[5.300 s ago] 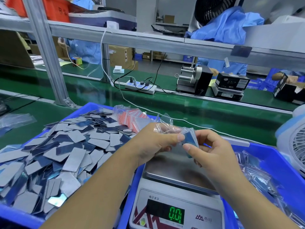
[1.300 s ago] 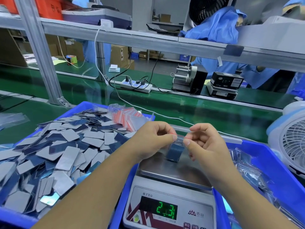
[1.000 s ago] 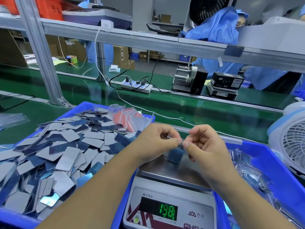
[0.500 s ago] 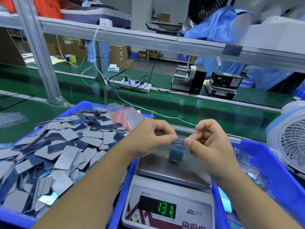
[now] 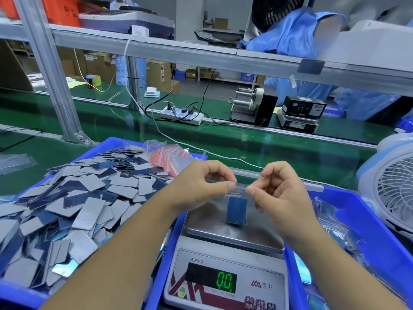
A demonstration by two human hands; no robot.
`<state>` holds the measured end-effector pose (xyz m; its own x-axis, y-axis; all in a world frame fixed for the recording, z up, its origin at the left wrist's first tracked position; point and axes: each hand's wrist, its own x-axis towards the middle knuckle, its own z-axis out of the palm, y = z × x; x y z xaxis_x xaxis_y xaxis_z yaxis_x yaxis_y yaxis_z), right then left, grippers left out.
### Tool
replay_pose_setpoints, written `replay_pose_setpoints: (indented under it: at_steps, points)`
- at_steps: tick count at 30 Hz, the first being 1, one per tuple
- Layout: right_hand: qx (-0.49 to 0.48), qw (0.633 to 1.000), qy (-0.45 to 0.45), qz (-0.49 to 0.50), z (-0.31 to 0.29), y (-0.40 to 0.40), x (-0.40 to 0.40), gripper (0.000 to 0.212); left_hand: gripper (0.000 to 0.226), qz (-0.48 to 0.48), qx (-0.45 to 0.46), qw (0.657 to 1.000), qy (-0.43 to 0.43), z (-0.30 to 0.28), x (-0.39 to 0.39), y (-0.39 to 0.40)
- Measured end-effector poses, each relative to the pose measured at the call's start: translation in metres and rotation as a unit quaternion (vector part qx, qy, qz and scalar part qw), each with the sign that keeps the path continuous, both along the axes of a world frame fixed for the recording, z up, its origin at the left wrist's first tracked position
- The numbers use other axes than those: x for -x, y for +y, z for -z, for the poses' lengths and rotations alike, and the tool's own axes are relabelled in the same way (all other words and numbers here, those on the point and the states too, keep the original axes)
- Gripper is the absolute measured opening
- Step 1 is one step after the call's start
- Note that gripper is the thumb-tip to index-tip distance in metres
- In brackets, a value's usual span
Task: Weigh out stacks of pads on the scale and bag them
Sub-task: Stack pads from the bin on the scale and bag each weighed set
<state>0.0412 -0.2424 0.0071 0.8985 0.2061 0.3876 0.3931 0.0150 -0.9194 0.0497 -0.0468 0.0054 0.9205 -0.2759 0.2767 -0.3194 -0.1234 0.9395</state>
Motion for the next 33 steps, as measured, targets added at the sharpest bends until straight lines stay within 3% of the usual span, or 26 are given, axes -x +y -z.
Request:
replay_pose_setpoints:
  at_steps: [11, 19, 23, 25, 28, 33]
  points:
    - [0.018, 1.0, -0.011, -0.002, -0.007, -0.005, 0.0, 0.037, 0.014, -0.016, -0.034, 0.998, -0.043, 0.002, -0.005, 0.002]
    - [0.005, 1.0, 0.001, 0.031, -0.012, -0.019, -0.002, 0.037, 0.014, -0.054, -0.017, 0.998, -0.012, 0.007, -0.011, 0.018]
    - [-0.126, 0.987, 0.105, 0.0, -0.009, -0.024, -0.009, 0.036, 0.012, -0.092, 0.044, 0.995, 0.005, 0.007, -0.013, 0.022]
    - [-0.142, 0.976, 0.168, 0.003, -0.003, -0.02, -0.015, 0.03, 0.016, -0.112, 0.061, 0.992, 0.007, 0.006, -0.014, 0.015]
    - [-0.043, 0.973, 0.217, 0.067, 0.008, -0.014, -0.02, 0.017, 0.026, -0.13, 0.04, 0.991, -0.006, 0.005, -0.012, 0.009]
    - [0.166, 0.972, 0.133, 0.099, 0.017, -0.016, -0.021, 0.017, 0.022, -0.141, -0.051, 0.989, -0.017, 0.01, -0.009, 0.01]
